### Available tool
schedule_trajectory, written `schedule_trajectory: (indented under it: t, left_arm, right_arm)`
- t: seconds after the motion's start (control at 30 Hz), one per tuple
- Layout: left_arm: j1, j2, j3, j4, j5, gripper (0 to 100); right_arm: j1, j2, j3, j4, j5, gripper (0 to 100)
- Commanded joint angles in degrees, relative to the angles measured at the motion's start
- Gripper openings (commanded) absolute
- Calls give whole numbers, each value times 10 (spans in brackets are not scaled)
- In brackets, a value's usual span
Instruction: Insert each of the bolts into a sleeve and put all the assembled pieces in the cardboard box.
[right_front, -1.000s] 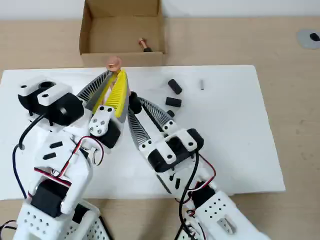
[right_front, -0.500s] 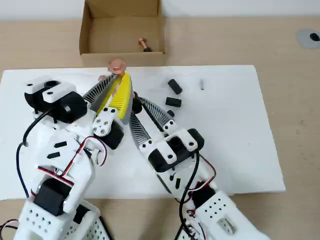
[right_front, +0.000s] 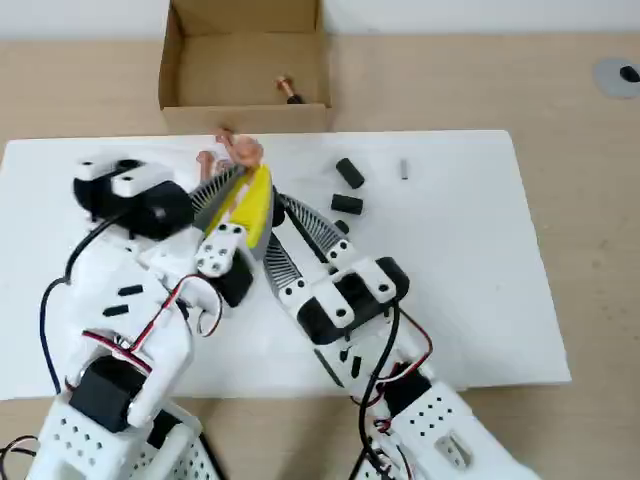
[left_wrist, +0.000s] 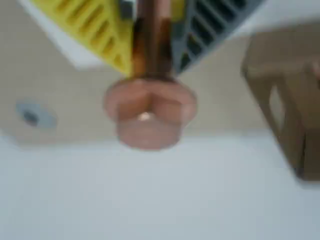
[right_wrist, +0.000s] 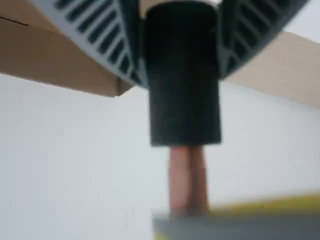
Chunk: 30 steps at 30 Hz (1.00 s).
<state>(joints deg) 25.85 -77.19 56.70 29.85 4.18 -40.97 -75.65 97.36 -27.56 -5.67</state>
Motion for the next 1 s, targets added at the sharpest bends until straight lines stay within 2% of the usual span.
schedule_trajectory:
  t: [0.0,0.13,0.2,0.53,0.7,0.8,0.97]
  left_arm:
    - [-3,-7,-23,8,0,71]
    - [-45,-4,-47,11,18,121]
    - [-55,-4,-64,40,16,140]
    - [-54,0,-236,280,16,154]
    - [-64,59,-400,402,17,149]
    - [-130,136,-495,503,8,140]
    - [-255,230,-574,662,5,139]
  right_arm:
    - [6,-9,-20,-12,-6,9]
    - [6,-9,-20,-12,-6,9]
    - [6,-9,-20,-12,-6,9]
    - [7,-5,-24,-11,-4,9]
    - [44,-4,-66,64,-6,9]
    - [69,-3,-134,114,-8,9]
    - [90,61,-284,226,-29,9]
